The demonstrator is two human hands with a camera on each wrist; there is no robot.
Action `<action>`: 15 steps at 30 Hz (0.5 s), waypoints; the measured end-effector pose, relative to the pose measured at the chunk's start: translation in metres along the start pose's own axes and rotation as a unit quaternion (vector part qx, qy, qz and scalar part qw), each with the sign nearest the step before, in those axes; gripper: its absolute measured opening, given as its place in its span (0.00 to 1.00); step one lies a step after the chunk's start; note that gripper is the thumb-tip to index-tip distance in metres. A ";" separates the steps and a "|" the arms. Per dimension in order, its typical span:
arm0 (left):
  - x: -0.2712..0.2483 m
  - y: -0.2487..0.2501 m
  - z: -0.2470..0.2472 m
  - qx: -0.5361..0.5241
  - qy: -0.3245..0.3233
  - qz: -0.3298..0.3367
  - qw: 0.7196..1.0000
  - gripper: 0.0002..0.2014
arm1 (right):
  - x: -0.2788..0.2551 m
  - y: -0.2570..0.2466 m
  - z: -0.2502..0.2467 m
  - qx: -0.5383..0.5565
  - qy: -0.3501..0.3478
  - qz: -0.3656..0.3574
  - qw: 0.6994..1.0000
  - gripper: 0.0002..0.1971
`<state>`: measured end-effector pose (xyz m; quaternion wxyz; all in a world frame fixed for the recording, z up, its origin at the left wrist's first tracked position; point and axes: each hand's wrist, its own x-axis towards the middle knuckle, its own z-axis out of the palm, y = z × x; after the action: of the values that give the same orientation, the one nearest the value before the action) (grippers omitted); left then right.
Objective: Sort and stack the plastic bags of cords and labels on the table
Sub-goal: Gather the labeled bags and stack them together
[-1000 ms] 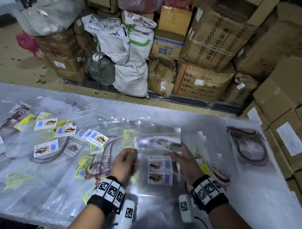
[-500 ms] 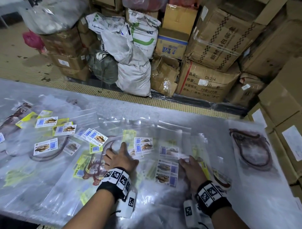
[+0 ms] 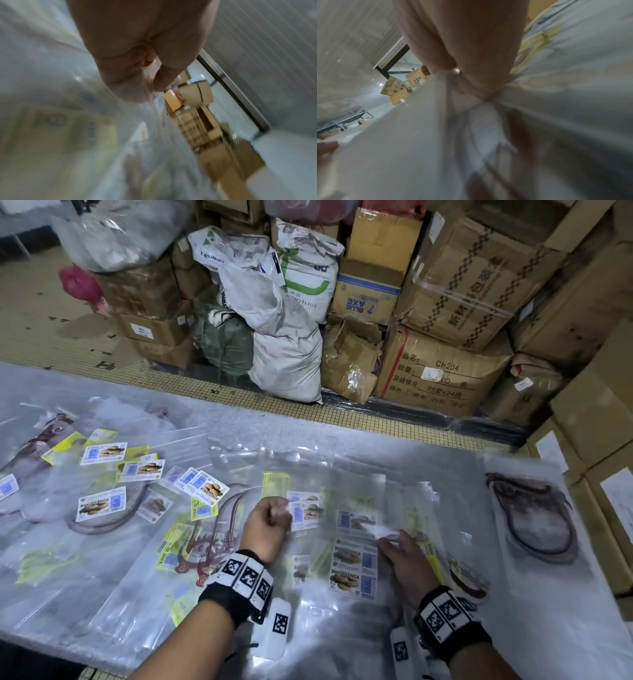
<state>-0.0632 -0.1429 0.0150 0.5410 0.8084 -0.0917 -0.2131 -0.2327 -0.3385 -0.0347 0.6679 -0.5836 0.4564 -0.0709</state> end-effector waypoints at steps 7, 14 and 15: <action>-0.002 -0.009 -0.017 -0.054 -0.115 -0.017 0.992 0.26 | -0.002 -0.002 0.000 -0.008 -0.004 -0.021 1.000 0.06; 0.000 0.018 -0.047 -0.090 -0.018 0.068 0.993 0.23 | 0.003 0.001 0.003 0.046 -0.024 0.003 0.999 0.21; -0.002 0.027 -0.052 -0.095 -0.020 0.083 0.992 0.22 | 0.004 0.000 0.004 0.053 -0.029 -0.004 0.998 0.20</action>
<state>-0.0401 -0.1094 0.0569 0.6290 0.7387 -0.1484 -0.1917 -0.2278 -0.3386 -0.0371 0.7106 -0.5509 0.4301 -0.0808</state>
